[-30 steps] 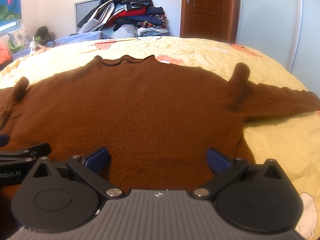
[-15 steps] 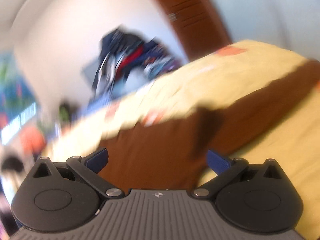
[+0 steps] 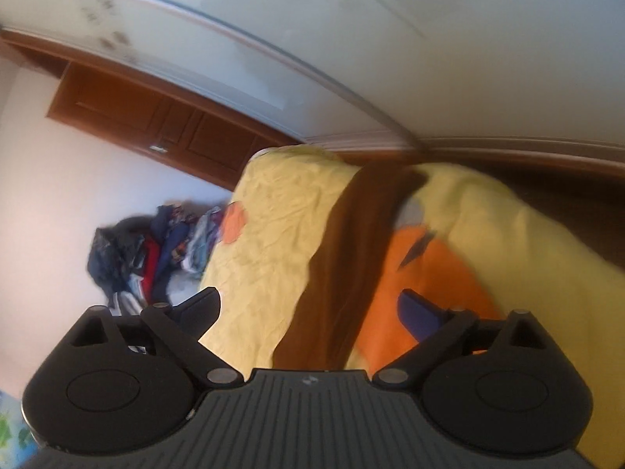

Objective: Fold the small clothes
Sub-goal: 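Reach the right gripper to a sweater sleeve and close on it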

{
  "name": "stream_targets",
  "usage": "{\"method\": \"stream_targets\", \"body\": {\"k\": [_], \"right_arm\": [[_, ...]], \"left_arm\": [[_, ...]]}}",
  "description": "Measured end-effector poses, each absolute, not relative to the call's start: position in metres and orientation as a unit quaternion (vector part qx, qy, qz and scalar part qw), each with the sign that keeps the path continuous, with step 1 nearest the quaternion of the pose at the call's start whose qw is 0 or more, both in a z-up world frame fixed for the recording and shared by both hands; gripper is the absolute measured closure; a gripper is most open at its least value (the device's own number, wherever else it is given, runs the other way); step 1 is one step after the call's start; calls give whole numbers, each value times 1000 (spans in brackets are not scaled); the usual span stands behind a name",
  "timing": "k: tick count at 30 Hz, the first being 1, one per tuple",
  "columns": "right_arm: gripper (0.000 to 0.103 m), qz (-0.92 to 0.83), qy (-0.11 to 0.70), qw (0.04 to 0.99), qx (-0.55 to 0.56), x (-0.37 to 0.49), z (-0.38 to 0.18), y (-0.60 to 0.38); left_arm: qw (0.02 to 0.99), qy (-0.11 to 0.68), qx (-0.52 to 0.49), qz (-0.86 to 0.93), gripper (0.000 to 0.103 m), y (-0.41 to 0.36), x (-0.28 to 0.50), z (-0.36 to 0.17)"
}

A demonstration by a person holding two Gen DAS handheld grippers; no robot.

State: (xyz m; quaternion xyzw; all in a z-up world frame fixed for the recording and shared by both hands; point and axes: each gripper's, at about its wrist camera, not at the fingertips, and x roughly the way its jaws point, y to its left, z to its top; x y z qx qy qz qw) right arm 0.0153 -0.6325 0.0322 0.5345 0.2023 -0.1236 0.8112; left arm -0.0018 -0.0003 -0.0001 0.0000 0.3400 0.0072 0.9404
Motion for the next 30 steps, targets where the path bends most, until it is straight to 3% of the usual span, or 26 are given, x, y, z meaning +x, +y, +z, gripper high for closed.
{"method": "stream_targets", "body": {"k": [16, 19, 22, 24, 26, 30], "right_arm": [[14, -114, 188, 779, 588, 49, 13, -688], [22, -116, 193, 776, 589, 56, 14, -688], [47, -125, 205, 779, 579, 55, 14, -686], [77, -132, 214, 780, 573, 55, 9, -683], [93, -148, 222, 784, 561, 54, 4, -680], [91, -160, 187, 811, 530, 46, 20, -658]], "left_arm": [[940, 340, -2, 10, 0, 1, -3, 0], [940, 340, -1, 10, 0, 1, -3, 0], [940, 340, -1, 10, 0, 1, -3, 1], [940, 340, -1, 10, 0, 1, -3, 1], [940, 340, -1, 10, 0, 1, -3, 0], [940, 340, -1, 10, 0, 1, -3, 1]]}}
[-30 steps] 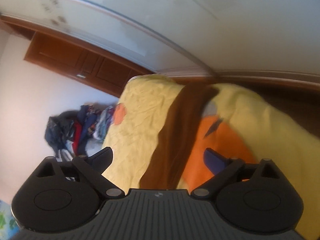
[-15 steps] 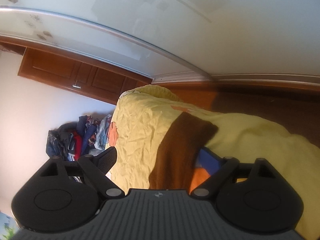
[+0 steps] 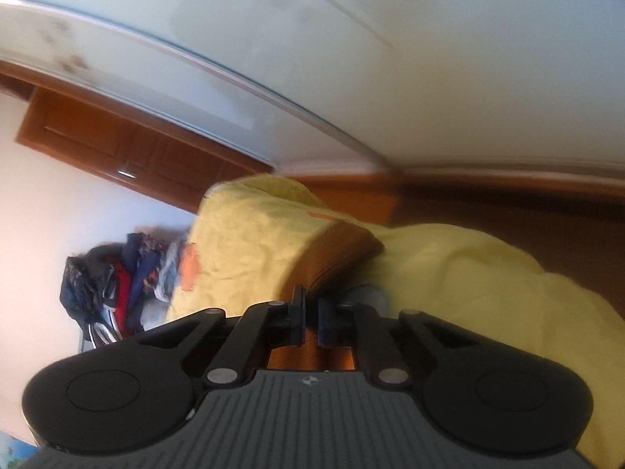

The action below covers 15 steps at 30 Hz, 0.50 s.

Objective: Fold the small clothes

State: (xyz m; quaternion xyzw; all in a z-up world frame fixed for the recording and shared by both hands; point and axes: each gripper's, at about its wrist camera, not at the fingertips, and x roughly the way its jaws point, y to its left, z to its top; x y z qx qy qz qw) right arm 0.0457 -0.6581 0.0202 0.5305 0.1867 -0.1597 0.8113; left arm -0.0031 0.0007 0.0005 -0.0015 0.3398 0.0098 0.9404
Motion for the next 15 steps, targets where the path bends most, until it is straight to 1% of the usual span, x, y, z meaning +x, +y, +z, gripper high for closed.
{"method": "stream_targets", "body": {"k": [3, 5, 9, 10, 11, 12, 13, 14, 15], "right_arm": [[91, -92, 182, 861, 467, 53, 58, -602], [91, -8, 188, 885, 426, 62, 81, -540], [91, 183, 216, 877, 388, 83, 96, -388], [88, 221, 228, 871, 374, 88, 95, -347], [79, 258, 245, 861, 365, 93, 89, -310], [49, 286, 267, 849, 355, 98, 82, -280], [36, 294, 286, 842, 350, 99, 73, -255], [27, 279, 291, 845, 353, 93, 66, -241], [28, 266, 287, 849, 355, 84, 60, -233]], "left_arm": [[940, 340, -2, 10, 0, 1, -3, 1], [940, 340, -2, 10, 0, 1, -3, 1], [940, 340, -1, 9, 0, 1, -2, 1], [940, 340, -1, 9, 0, 1, -2, 1], [940, 340, -1, 8, 0, 1, -2, 1], [940, 340, -1, 7, 0, 1, -2, 1], [940, 341, -1, 6, 0, 1, -2, 1], [940, 341, -1, 3, 0, 2, -2, 1], [940, 341, -3, -2, 0, 3, -3, 2]]}}
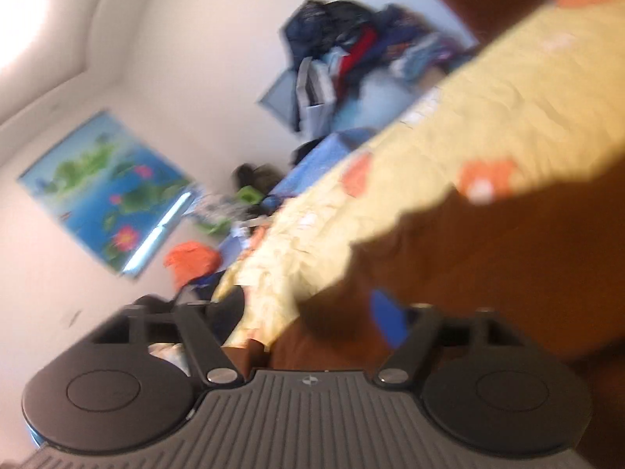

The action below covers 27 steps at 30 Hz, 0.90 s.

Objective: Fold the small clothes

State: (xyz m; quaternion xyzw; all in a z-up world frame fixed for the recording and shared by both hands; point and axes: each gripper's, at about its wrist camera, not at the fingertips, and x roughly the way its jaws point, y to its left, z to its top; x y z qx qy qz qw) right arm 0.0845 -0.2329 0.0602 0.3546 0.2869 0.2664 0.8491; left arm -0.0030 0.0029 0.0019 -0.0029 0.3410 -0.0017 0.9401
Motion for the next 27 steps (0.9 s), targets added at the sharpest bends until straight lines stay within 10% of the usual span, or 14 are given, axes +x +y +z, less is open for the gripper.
{"method": "stream_targets", "body": {"k": [13, 14, 17, 18, 27], "right_arm": [[22, 184, 294, 909, 233, -9, 0, -246], [18, 187, 294, 908, 233, -8, 1, -246], [13, 196, 289, 906, 239, -7, 0, -248], [13, 196, 288, 907, 238, -8, 0, -248], [9, 205, 286, 904, 244, -8, -1, -250]], "left_arm": [[867, 427, -254, -34, 5, 26, 124, 24], [878, 414, -239, -23, 10, 20, 130, 25], [890, 425, -166, 7, 85, -8, 148, 28], [894, 426, -135, 21, 94, -16, 152, 29], [945, 315, -40, 79, 96, 27, 112, 69]]}}
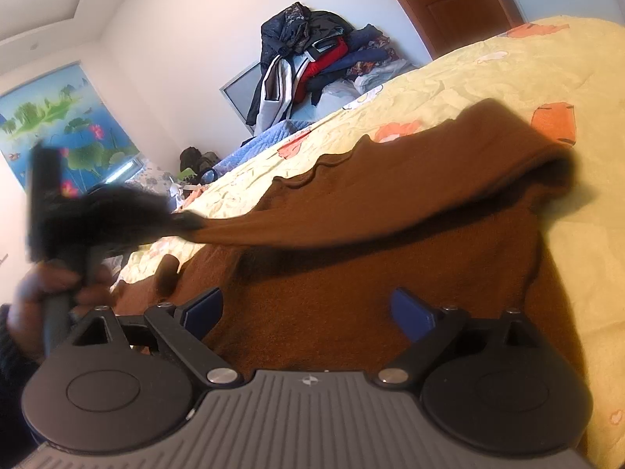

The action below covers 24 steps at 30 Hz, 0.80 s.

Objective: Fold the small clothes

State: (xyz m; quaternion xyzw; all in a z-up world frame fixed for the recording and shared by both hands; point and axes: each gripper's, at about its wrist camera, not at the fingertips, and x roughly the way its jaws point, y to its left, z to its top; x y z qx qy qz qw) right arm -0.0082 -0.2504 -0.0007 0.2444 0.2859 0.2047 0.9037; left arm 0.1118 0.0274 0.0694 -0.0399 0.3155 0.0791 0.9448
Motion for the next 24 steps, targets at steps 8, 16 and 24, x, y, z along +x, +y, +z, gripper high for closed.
{"method": "stream_targets", "body": {"k": [8, 16, 24], "right_arm": [[3, 214, 286, 903, 239, -6, -1, -247], [2, 211, 289, 908, 218, -7, 1, -240], [0, 198, 253, 921, 219, -4, 41, -259]], "left_arm": [[919, 369, -2, 139, 97, 65, 102, 20], [922, 358, 26, 146, 97, 76, 85, 36], [942, 302, 39, 145, 70, 72, 46, 72]]}}
